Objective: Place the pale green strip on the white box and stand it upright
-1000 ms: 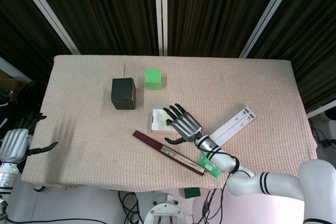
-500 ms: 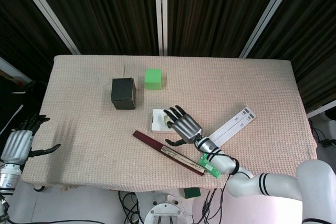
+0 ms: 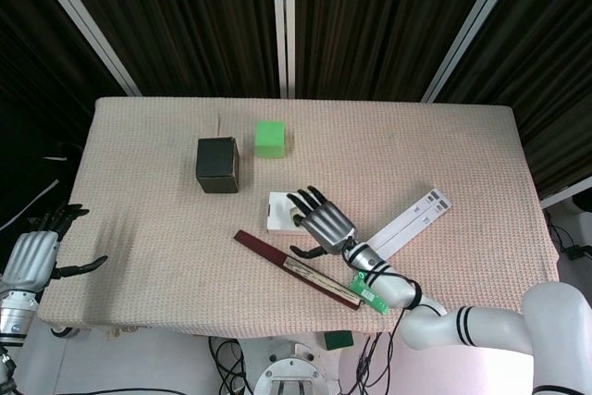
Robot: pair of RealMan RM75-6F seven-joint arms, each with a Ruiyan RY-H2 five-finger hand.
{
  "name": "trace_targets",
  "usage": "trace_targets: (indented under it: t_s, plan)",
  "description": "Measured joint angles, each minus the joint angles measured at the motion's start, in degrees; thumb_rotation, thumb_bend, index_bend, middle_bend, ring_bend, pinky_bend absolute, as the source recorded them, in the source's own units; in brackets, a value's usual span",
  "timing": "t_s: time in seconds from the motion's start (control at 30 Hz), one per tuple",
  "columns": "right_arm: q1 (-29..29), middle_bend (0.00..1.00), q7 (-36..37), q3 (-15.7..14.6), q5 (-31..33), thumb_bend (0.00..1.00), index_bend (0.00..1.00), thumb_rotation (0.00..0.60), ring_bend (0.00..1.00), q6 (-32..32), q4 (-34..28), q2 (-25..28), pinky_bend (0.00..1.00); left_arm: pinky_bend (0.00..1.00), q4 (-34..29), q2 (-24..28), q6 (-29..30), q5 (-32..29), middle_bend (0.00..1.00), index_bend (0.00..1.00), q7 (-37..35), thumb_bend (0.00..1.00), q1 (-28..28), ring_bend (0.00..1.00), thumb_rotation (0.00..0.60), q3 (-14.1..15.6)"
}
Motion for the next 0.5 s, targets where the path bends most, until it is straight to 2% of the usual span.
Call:
trace_targets:
  t_s: [0.5]
  plan:
    - [0.1,0.00,0.2,-0.8,-0.4,0.34,0.40,0.194,0.00,-0.9,1.6,-1.0,0.00,0.16,0.0,0.2,-0.4,-0.1,0.14,0.19,-0.3,0.00,0.1,0.04,0.276,-0.2]
